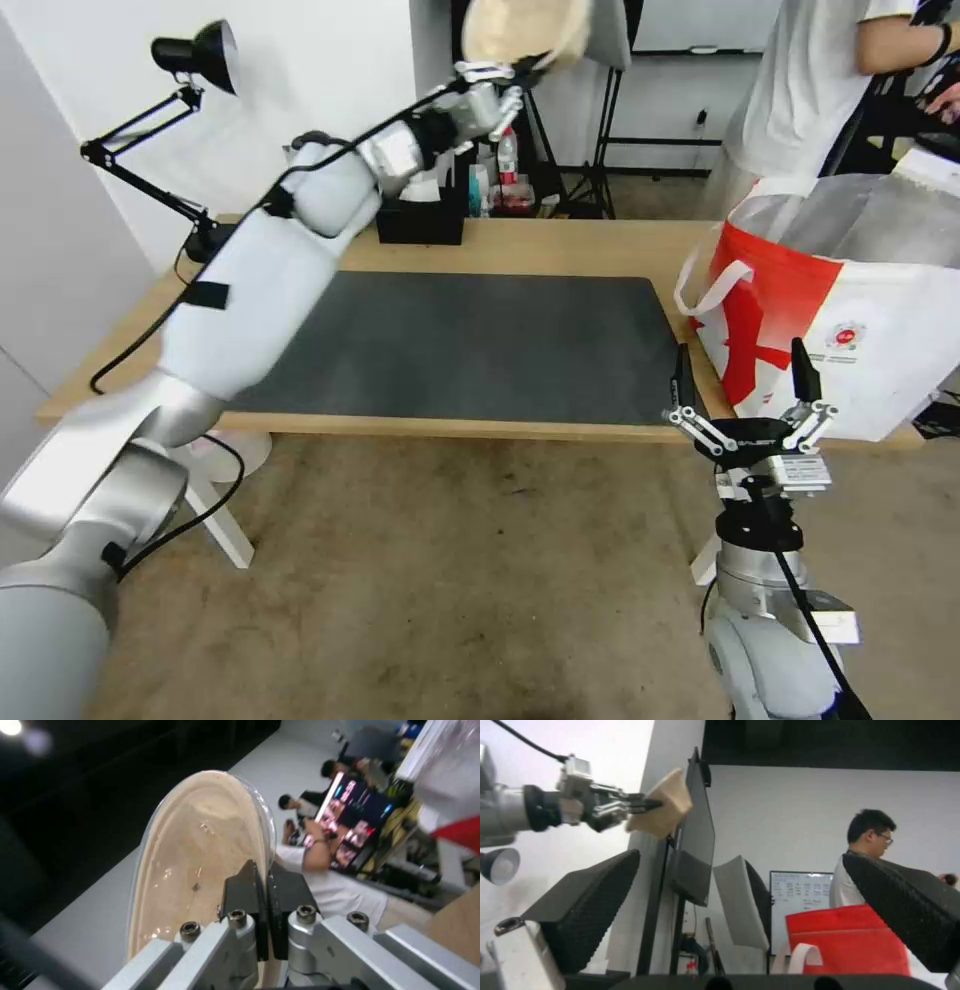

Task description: Pick up the trash from the table and place it into the takeout bag.

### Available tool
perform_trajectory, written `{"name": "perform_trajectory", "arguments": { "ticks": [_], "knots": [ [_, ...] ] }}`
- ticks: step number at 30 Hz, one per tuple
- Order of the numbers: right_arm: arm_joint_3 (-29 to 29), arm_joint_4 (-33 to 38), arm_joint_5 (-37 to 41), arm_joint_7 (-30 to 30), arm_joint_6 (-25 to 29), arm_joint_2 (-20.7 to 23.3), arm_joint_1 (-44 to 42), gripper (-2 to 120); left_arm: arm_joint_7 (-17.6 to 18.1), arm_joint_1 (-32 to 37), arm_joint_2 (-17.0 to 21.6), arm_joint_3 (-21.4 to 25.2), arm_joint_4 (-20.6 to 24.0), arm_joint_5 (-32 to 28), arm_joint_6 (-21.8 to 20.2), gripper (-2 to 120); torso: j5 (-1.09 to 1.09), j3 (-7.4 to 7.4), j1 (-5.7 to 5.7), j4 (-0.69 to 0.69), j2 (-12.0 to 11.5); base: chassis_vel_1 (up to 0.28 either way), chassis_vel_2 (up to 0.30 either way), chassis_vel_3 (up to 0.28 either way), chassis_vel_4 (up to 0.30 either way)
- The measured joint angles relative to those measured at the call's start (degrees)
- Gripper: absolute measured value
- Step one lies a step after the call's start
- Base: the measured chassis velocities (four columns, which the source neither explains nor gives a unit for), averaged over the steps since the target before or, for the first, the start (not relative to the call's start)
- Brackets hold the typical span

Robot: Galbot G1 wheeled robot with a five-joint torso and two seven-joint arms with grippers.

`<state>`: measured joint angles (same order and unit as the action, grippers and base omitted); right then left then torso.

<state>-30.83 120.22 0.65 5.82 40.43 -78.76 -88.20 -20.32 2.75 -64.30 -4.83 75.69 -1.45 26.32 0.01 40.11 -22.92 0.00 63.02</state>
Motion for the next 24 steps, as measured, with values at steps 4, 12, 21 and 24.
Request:
{"name": "perform_trajectory", "arguments": {
  "ticks": [4,12,21,24],
  "knots": [
    [-0.06,0.60,0.41,0.03,-0.04,0.03,-0.09,100,0.06,-2.29,-1.65,-3.30,-1.58,0.00,-0.01,0,0.00,0.00,0.00,0.01,0.00,0.000,0.000,0.000,0.000],
    [-1.84,1.84,2.18,0.13,0.04,0.00,-1.01,100,0.35,-7.07,-10.46,-10.28,-7.17,0.64,0.16,0,0.00,0.00,0.00,-0.01,0.00,0.000,0.000,0.000,0.000],
    [-2.18,2.68,3.46,0.23,0.11,-0.63,-0.60,100,1.40,-9.19,-14.25,-16.59,-9.83,-1.90,0.14,0,-0.01,0.00,0.00,0.01,0.00,0.000,0.000,0.000,0.000],
    [-2.26,2.77,3.75,0.25,0.17,-0.82,-0.56,100,1.54,-9.37,-15.77,-17.94,-10.72,-2.24,0.15,0,-0.01,0.00,0.00,0.01,0.00,0.000,0.000,0.000,0.000]
  ]
}}
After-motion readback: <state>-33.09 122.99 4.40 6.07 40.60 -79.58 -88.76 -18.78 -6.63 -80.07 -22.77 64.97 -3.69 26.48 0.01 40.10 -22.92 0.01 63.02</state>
